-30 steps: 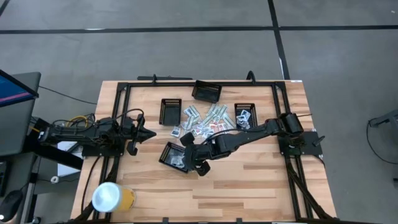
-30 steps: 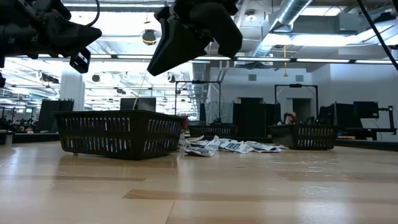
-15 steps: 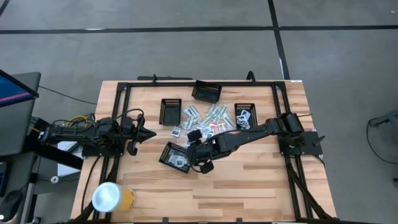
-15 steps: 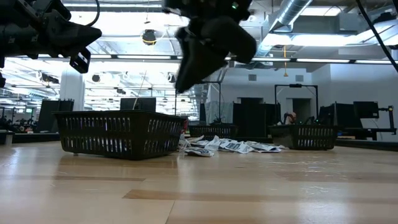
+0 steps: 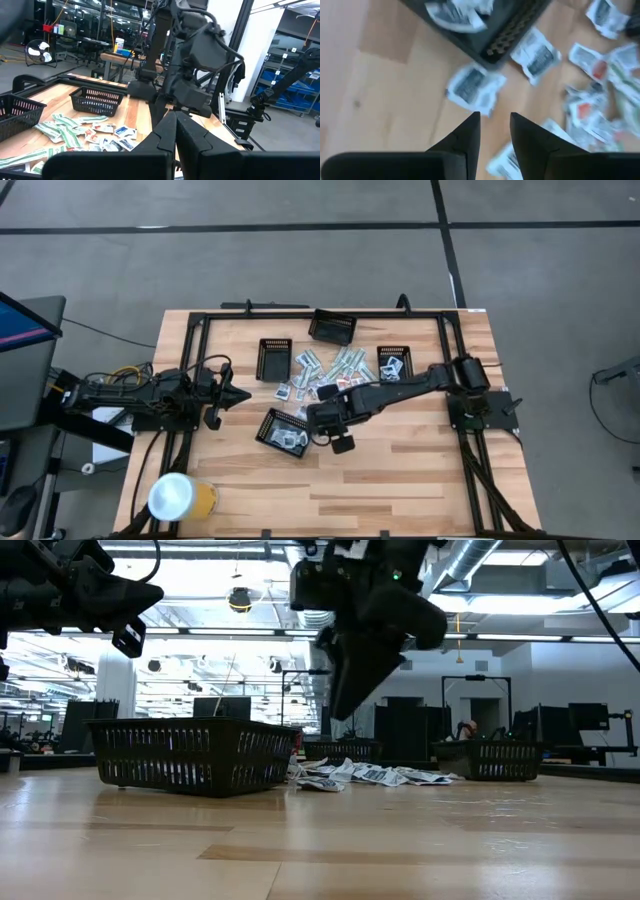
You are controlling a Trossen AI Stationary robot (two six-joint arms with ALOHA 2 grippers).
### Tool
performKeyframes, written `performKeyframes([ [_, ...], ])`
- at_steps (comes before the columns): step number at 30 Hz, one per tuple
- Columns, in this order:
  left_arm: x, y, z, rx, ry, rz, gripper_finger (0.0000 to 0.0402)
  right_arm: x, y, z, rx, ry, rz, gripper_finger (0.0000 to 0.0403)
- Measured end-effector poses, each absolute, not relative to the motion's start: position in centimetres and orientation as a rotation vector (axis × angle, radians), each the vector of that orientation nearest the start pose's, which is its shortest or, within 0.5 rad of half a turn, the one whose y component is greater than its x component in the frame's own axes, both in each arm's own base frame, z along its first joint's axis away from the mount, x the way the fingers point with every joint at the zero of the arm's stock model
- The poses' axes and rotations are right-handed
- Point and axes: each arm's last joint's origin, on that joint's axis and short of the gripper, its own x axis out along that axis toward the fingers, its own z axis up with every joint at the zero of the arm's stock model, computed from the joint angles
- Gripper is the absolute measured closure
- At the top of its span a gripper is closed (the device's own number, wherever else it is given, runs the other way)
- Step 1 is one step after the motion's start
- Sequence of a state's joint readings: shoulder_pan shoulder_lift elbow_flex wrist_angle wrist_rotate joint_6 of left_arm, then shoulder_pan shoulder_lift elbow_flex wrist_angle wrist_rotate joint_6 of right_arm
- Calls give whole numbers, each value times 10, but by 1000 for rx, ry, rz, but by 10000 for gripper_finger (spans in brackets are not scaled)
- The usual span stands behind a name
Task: Pick & Place First Aid Supplies
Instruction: Put the white towelette pack into the bottom black bin
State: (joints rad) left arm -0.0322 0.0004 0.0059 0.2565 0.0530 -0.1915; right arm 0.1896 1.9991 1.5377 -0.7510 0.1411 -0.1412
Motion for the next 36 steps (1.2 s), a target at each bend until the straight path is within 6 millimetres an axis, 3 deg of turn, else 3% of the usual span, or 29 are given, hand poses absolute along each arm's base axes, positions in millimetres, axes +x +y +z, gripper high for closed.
performKeyframes([
  [8, 94, -5, 190, -187, -253, -110, 394, 398, 71, 170, -129, 1180, 145, 303],
  [15, 94, -5, 190, -187, -253, -110, 394, 398, 70, 159, -88, 1121, 154, 303],
  [36, 94, -5, 190, -188, -253, -110, 394, 402, 59, 158, -42, 1080, 78, 303],
])
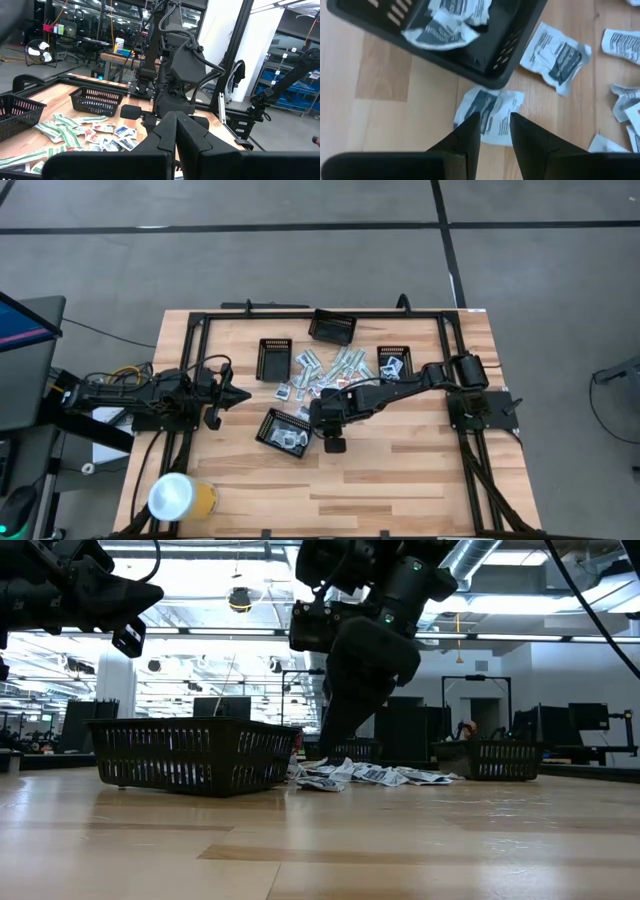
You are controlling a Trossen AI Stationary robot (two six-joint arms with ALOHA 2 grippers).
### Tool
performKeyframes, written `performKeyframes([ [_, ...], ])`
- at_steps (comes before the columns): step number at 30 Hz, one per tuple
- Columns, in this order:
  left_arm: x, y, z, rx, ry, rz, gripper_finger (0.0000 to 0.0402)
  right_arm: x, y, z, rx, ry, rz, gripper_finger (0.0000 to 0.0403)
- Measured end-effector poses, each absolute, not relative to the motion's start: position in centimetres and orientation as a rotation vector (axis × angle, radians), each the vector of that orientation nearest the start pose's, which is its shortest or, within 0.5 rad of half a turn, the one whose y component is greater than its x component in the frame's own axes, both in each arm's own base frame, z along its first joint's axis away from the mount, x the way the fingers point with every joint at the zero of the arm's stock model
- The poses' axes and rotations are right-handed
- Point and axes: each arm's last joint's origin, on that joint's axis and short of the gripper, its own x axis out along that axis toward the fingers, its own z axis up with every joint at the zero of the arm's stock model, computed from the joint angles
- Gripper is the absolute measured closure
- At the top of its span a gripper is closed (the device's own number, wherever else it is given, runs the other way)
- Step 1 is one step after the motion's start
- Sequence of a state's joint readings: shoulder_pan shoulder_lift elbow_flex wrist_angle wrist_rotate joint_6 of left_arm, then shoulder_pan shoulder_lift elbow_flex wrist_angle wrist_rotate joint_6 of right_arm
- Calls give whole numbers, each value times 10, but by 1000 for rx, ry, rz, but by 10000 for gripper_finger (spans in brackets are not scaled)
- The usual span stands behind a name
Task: Pick & Place First Aid Supplies
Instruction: Put the white towelette pack into the bottom black bin
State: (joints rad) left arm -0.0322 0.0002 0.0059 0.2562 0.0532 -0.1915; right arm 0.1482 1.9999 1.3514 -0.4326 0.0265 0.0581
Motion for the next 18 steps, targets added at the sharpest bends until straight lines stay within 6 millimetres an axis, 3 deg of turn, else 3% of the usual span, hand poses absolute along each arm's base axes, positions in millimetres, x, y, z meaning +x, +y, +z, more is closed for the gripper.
performKeyframes([
  [11, 94, -5, 190, -187, -253, -110, 394, 411, 60, 136, 4, 1085, 50, 303],
  [18, 94, -5, 190, -188, -258, -112, 394, 410, 56, 134, 33, 1099, 28, 303],
])
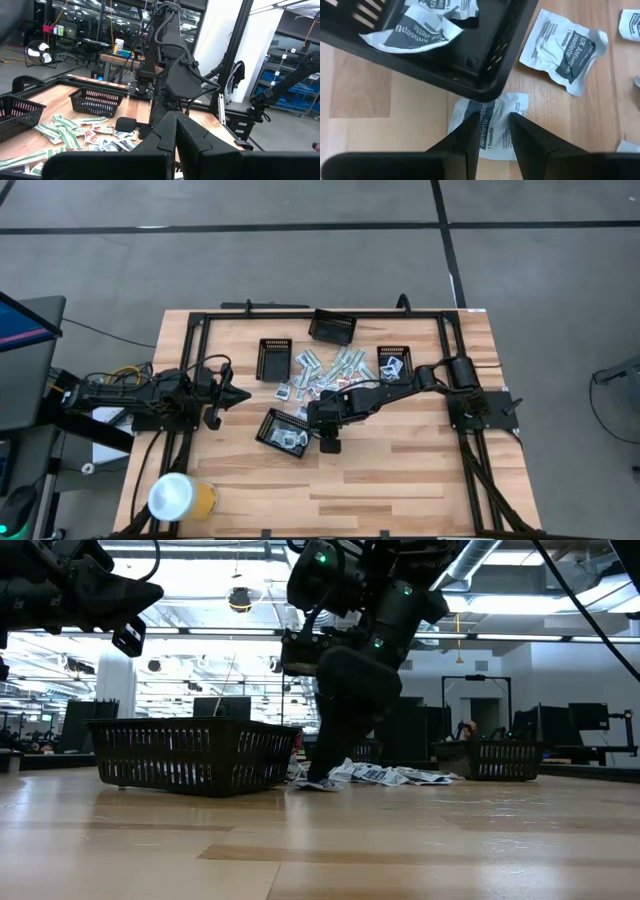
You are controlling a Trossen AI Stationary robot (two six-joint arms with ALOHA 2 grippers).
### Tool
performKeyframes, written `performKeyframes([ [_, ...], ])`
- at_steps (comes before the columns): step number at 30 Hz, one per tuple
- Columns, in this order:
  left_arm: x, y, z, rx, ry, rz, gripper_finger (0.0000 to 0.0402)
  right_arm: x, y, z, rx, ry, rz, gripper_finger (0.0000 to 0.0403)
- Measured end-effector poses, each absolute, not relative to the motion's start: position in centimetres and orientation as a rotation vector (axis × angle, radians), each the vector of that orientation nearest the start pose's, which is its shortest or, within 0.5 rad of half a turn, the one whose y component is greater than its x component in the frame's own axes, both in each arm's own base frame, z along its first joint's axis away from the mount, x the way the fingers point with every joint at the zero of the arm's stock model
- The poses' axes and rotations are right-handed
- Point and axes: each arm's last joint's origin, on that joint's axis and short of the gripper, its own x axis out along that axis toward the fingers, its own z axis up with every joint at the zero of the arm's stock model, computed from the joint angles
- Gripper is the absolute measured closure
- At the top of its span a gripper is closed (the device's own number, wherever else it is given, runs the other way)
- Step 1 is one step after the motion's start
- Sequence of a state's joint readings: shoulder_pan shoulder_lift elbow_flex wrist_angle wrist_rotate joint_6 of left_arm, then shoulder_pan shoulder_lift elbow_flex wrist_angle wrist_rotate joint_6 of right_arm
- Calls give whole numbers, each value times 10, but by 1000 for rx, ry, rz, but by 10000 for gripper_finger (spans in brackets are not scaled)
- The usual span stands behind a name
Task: Pick & Place First Aid Supplies
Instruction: Put the white towelette pack into the bottom black bin
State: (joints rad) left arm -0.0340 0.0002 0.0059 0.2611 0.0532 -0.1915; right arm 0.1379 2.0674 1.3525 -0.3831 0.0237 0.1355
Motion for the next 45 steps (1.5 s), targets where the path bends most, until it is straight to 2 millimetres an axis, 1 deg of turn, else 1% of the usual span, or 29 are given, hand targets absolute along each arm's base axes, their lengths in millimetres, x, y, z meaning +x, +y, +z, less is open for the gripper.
performKeyframes([
  [4, 94, -5, 191, -188, -258, -113, 394, 409, 52, 133, 56, 1116, 7, 315],
  [7, 94, -5, 191, -188, -259, -113, 394, 408, 49, 133, 74, 1131, -12, 347],
  [10, 94, -5, 191, -188, -260, -112, 394, 408, 46, 133, 87, 1144, -10, 389],
  [11, 94, -5, 191, -188, -259, -113, 394, 408, 45, 133, 93, 1145, -7, 395],
  [14, 94, -5, 191, -188, -260, -113, 394, 408, 44, 133, 111, 1146, -11, 393],
  [16, 94, -5, 191, -188, -260, -113, 394, 408, 44, 133, 112, 1146, -13, 399],
  [20, 94, -5, 191, -188, -260, -113, 394, 407, 45, 140, 105, 1136, -50, 401],
  [23, 94, -5, 191, -188, -261, -113, 394, 403, 46, 150, 69, 1146, -90, 402],
  [25, 94, -5, 191, -188, -263, -113, 394, 405, 46, 156, 59, 1123, -105, 402],
  [27, 94, -5, 191, -188, -266, -114, 394, 400, 45, 158, 40, 1156, -120, 402],
  [29, 94, -5, 191, -188, -267, -114, 394, 401, 44, 160, 31, 1138, -133, 402],
  [31, 94, -5, 191, -188, -268, -114, 394, 398, 42, 164, 20, 1149, -154, 402],
  [33, 94, -5, 191, -188, -268, -114, 394, 399, 41, 169, 12, 1121, -172, 403],
  [42, 93, -5, 192, -187, -270, -114, 394, 394, 38, 188, -41, 1065, -259, 403],
  [45, 93, -5, 192, -187, -272, -115, 394, 396, 38, 192, -88, 1036, -251, 403],
])
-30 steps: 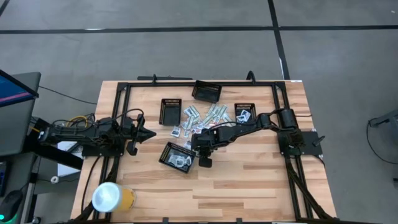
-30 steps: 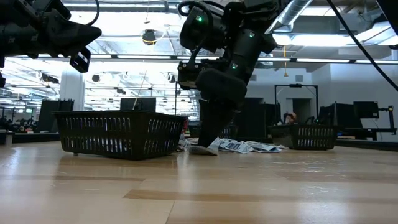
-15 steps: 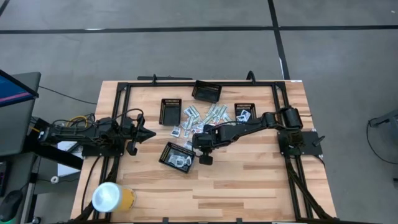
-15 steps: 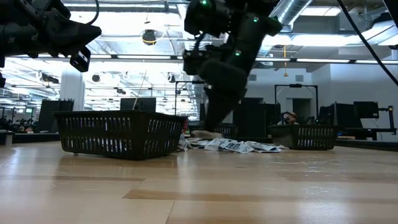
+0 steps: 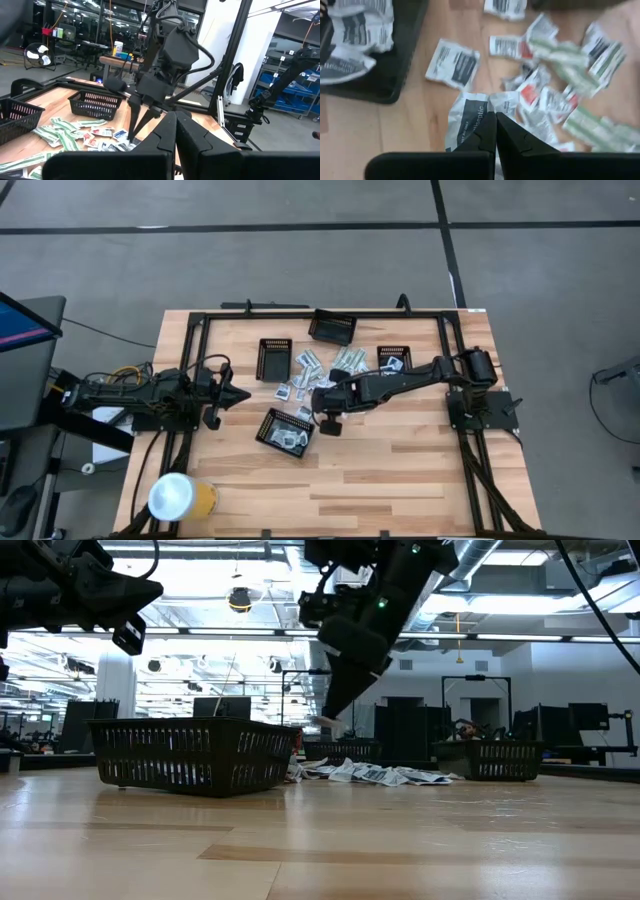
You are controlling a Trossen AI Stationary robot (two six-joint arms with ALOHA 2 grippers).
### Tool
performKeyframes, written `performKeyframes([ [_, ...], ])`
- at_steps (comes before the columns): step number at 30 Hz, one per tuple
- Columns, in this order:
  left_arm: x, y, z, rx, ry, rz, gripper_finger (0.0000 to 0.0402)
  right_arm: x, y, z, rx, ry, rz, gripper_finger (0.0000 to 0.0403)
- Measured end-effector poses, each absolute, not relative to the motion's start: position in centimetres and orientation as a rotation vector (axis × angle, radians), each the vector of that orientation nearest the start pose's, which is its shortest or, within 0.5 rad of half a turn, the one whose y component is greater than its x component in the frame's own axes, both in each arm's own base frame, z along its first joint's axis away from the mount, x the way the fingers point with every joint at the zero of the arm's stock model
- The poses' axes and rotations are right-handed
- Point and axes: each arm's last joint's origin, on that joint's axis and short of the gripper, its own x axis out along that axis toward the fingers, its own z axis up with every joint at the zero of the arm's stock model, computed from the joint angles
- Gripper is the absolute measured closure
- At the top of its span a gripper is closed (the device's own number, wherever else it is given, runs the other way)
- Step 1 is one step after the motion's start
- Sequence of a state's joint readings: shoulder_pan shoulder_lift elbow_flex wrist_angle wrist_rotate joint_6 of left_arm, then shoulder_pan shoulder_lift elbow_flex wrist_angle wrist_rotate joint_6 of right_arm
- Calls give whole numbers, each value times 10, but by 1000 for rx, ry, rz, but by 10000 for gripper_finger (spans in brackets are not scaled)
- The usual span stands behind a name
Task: Pick & Place First Aid Supplies
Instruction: Put the white towelette pack into the bottom black bin
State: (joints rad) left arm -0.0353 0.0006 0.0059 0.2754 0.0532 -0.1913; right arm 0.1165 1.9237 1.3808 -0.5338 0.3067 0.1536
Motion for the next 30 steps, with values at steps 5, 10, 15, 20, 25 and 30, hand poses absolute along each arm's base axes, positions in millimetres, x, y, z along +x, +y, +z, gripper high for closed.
performKeyframes([
  [5, 93, -5, 192, -187, -274, -115, 394, 403, 39, 200, -208, 943, -180, 403],
  [10, 93, -5, 192, -187, -275, -114, 394, 414, 46, 209, -392, 811, -67, 403],
  [15, 93, -5, 192, -187, -274, -115, 394, 420, 51, 216, -551, 714, 49, 403],
  [20, 93, -5, 192, -188, -275, -115, 394, 423, 57, 219, -675, 629, 226, 403],
  [25, 93, -5, 192, -187, -275, -115, 394, 422, 72, 220, -825, 560, 363, 403],
  [30, 93, -5, 192, -188, -275, -115, 394, 421, 79, 217, -832, 568, 391, 403],
])
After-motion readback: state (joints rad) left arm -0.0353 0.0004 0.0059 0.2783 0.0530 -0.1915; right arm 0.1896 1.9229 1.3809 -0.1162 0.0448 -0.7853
